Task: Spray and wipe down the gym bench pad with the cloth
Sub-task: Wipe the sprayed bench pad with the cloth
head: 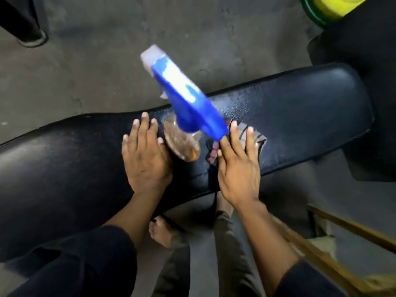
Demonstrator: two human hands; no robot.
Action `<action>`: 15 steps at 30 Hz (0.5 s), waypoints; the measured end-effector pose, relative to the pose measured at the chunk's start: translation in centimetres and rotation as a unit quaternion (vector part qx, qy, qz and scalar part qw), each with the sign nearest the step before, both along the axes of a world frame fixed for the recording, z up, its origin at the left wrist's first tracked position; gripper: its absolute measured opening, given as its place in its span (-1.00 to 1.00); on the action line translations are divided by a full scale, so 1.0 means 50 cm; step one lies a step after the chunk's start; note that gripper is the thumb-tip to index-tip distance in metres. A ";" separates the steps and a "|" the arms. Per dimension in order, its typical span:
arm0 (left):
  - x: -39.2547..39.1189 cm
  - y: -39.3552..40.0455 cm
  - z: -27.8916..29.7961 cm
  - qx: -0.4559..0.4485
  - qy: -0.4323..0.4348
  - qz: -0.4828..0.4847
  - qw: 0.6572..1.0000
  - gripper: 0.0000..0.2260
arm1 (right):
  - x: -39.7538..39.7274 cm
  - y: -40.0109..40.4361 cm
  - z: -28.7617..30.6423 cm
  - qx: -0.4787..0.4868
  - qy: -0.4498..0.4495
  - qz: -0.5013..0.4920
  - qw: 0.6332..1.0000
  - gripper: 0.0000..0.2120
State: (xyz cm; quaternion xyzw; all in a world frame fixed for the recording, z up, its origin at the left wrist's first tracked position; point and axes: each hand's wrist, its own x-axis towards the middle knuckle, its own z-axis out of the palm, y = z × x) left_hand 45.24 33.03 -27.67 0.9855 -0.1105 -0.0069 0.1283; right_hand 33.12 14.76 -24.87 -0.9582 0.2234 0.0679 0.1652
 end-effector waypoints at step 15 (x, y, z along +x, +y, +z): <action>-0.005 -0.023 0.018 -0.018 0.032 0.012 0.999 -0.59 | -0.057 0.029 0.010 0.060 0.001 -0.279 0.958 -0.42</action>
